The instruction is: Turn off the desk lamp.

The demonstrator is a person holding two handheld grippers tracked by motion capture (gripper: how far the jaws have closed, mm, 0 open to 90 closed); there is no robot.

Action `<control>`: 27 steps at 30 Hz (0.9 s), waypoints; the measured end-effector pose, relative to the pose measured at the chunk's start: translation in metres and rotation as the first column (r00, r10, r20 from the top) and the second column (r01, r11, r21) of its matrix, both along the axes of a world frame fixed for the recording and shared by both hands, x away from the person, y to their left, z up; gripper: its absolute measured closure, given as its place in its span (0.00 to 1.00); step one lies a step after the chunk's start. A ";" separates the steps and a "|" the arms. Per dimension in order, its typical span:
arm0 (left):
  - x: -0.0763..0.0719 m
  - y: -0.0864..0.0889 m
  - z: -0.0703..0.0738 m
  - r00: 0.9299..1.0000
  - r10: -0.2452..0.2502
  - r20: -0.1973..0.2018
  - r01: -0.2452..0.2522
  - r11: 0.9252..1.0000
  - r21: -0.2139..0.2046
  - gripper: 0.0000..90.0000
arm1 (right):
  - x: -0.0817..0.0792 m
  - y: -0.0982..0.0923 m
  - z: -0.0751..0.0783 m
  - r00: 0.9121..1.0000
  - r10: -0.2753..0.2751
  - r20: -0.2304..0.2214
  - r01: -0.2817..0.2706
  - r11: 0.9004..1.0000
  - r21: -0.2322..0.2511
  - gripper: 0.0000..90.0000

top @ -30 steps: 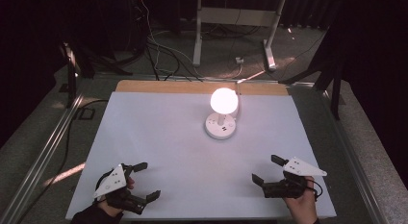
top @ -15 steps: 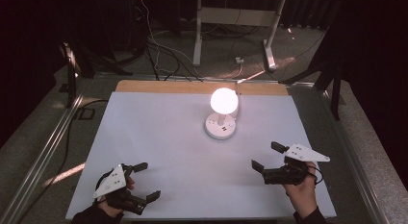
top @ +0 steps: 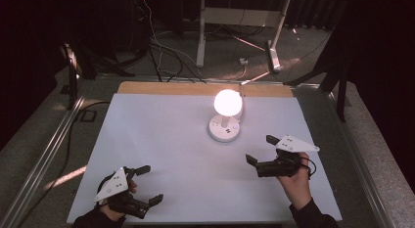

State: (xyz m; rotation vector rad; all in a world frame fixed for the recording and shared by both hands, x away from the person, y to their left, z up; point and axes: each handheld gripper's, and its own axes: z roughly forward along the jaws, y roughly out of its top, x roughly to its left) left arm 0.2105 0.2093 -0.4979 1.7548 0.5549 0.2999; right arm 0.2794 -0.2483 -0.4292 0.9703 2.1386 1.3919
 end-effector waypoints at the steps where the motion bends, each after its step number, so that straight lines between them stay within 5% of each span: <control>1: 0.000 0.000 0.000 1.000 -0.001 0.000 0.001 1.000 0.000 0.01 | 0.004 0.003 0.000 1.000 0.008 -0.001 -0.008 1.000 0.006 0.00; 6: 0.000 0.000 0.000 1.000 -0.001 -0.002 0.001 1.000 -0.001 0.01 | 0.012 0.012 0.001 1.000 0.030 -0.004 -0.030 1.000 0.004 0.00; 12: 0.000 0.000 0.000 1.000 -0.001 0.000 0.001 1.000 -0.002 0.01 | 0.019 0.023 0.003 0.997 0.050 0.062 -0.048 0.999 -0.019 0.00; 16: 0.000 0.001 0.001 1.000 0.000 0.002 0.000 1.000 -0.005 0.01 | 0.023 0.028 0.003 0.995 0.070 0.068 -0.069 0.998 -0.013 0.00; 22: 0.000 0.000 0.001 1.000 0.000 0.005 0.000 1.000 -0.003 0.01 | 0.032 0.039 0.005 0.992 0.087 0.087 -0.082 0.994 -0.065 0.00; 27: -0.001 0.001 0.001 1.000 0.000 0.006 0.000 1.000 -0.004 0.01 | 0.046 0.048 0.003 0.987 0.158 0.013 -0.156 0.984 -0.091 0.08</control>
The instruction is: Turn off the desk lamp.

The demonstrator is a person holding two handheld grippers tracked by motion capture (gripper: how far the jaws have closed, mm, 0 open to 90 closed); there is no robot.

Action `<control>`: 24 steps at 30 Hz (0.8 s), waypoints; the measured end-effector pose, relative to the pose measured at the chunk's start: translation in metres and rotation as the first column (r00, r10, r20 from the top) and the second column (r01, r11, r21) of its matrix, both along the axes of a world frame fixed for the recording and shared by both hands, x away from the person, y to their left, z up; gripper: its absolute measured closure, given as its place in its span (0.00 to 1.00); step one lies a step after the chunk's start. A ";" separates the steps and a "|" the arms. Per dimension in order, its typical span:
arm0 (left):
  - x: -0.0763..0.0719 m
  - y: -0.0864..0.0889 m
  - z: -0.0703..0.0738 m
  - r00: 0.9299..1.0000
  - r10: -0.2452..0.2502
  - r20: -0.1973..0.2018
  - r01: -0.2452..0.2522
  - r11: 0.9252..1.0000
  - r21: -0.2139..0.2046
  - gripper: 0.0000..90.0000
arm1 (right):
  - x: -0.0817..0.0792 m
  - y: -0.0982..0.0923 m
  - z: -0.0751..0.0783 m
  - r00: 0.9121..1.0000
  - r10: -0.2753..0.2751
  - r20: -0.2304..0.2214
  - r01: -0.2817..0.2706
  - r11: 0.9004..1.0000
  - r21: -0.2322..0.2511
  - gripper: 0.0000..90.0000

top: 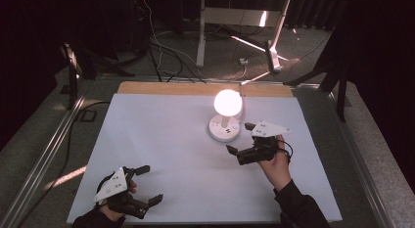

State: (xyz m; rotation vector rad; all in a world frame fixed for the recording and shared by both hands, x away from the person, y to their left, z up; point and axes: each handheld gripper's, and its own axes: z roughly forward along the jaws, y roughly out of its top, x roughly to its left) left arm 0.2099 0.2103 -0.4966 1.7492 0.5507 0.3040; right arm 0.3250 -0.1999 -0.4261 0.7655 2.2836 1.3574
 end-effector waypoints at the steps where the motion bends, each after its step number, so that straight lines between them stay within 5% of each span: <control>1: 0.000 0.000 0.000 1.000 0.000 0.001 0.000 1.000 0.001 0.01 | 0.002 0.002 -0.001 1.000 -0.004 -0.002 0.004 1.000 -0.013 0.07; 13: 0.000 0.000 0.000 1.000 0.001 0.001 -0.001 1.000 -0.004 0.01 | 0.027 0.021 -0.024 0.997 -0.069 -0.039 0.066 0.995 -0.076 0.04; 18: 0.000 0.000 0.000 1.000 0.001 0.001 -0.001 1.000 -0.001 0.01 | 0.037 0.025 -0.033 0.993 -0.081 -0.090 0.073 0.994 -0.084 0.06; 24: 0.000 0.000 0.000 1.000 0.001 0.000 -0.001 1.000 -0.001 0.01 | 0.042 0.031 -0.040 0.990 -0.111 -0.083 0.103 0.990 -0.094 0.17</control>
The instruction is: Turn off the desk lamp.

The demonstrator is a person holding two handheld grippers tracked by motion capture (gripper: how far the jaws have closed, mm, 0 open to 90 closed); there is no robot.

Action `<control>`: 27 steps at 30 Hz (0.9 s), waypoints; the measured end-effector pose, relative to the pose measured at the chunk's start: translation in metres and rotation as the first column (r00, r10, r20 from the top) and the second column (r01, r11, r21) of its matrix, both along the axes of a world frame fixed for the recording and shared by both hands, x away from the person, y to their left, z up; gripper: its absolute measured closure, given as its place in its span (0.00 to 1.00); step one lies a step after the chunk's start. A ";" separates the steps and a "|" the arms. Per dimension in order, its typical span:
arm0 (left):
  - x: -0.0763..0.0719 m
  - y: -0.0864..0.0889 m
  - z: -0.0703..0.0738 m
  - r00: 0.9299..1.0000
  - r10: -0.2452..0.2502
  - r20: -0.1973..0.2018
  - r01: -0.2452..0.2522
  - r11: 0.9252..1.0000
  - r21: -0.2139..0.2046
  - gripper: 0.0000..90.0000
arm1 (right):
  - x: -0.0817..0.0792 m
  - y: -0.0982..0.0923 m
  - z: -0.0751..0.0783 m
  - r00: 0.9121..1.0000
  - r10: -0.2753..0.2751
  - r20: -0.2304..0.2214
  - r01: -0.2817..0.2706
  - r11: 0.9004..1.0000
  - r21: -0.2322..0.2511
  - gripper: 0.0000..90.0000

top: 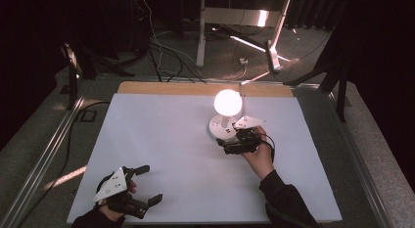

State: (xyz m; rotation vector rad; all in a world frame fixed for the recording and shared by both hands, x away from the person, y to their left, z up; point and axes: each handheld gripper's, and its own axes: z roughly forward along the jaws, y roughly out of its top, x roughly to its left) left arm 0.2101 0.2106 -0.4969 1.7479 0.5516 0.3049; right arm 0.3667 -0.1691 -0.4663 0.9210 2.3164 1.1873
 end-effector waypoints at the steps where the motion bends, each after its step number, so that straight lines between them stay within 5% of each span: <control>1: 0.000 0.000 0.000 1.000 0.000 0.000 0.000 1.000 -0.001 0.01 | 0.001 0.002 -0.001 1.000 -0.005 0.000 0.005 1.000 -0.010 0.17; 12: 0.000 0.000 0.000 1.000 0.002 -0.002 -0.002 1.000 -0.003 0.01 | 0.013 0.011 -0.010 0.995 -0.096 0.016 0.096 0.995 -0.024 0.46; 18: 0.000 0.000 0.000 1.000 0.001 -0.004 -0.001 1.000 -0.003 0.01 | 0.017 0.014 -0.015 0.996 -0.089 0.014 0.089 0.996 -0.022 0.60; 27: 0.000 0.000 -0.001 1.000 0.000 -0.008 0.000 1.000 -0.006 0.01 | 0.022 0.010 -0.019 0.997 -0.069 0.021 0.070 0.997 -0.026 0.97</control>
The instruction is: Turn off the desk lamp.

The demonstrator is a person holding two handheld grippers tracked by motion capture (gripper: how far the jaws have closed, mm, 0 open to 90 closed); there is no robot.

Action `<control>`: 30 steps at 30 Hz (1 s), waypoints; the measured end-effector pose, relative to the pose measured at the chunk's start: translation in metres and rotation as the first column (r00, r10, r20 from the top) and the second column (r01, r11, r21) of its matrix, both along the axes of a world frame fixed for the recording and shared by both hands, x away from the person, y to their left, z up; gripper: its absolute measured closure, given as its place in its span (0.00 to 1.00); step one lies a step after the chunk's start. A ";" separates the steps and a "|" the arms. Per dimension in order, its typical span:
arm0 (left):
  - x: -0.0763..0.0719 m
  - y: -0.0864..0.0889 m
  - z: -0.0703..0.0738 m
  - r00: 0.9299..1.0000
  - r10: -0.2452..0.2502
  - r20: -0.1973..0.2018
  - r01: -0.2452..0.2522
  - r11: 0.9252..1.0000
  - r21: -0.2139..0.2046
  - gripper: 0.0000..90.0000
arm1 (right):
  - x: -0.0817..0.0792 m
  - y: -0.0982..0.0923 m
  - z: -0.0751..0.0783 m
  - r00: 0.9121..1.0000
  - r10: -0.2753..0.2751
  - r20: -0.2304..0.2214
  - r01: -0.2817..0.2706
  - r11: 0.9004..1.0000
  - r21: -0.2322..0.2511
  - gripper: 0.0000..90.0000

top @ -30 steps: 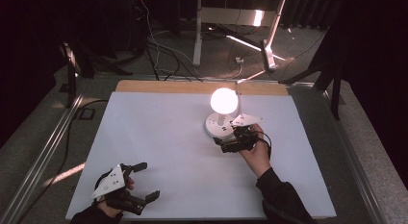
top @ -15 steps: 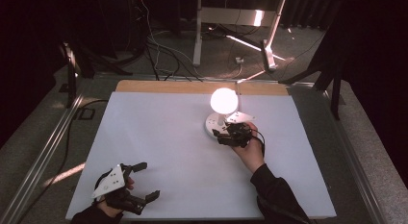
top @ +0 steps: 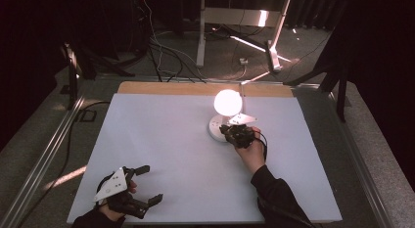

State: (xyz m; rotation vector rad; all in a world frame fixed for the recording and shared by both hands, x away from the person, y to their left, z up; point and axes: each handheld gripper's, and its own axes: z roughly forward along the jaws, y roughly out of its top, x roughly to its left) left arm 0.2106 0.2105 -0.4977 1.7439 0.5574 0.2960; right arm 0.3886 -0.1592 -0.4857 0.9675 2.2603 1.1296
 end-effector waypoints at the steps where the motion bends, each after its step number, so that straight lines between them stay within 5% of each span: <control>1: 0.000 0.000 0.000 1.000 0.000 0.000 0.000 1.000 -0.001 0.01 | 0.000 -0.001 0.000 1.000 0.004 -0.003 -0.004 1.000 -0.002 0.99; 3: 0.000 0.000 0.000 1.000 0.000 0.001 0.000 1.000 0.001 0.01 | 0.003 -0.001 -0.001 0.996 -0.037 -0.087 0.042 0.998 0.049 1.00; 5: 0.000 0.000 0.000 1.000 0.000 0.000 0.000 1.000 0.001 0.01 | 0.005 -0.001 -0.002 0.992 -0.046 -0.120 0.055 0.996 0.071 1.00; 13: 0.000 0.000 0.000 1.000 0.003 -0.001 -0.003 1.000 0.000 0.01 | 0.006 0.003 -0.005 0.992 -0.094 -0.083 0.097 0.995 0.034 1.00; 30: 0.000 0.001 0.000 1.000 0.004 0.001 -0.004 1.000 -0.003 0.01 | 0.011 0.014 -0.015 0.990 -0.111 -0.088 0.110 0.994 -0.024 1.00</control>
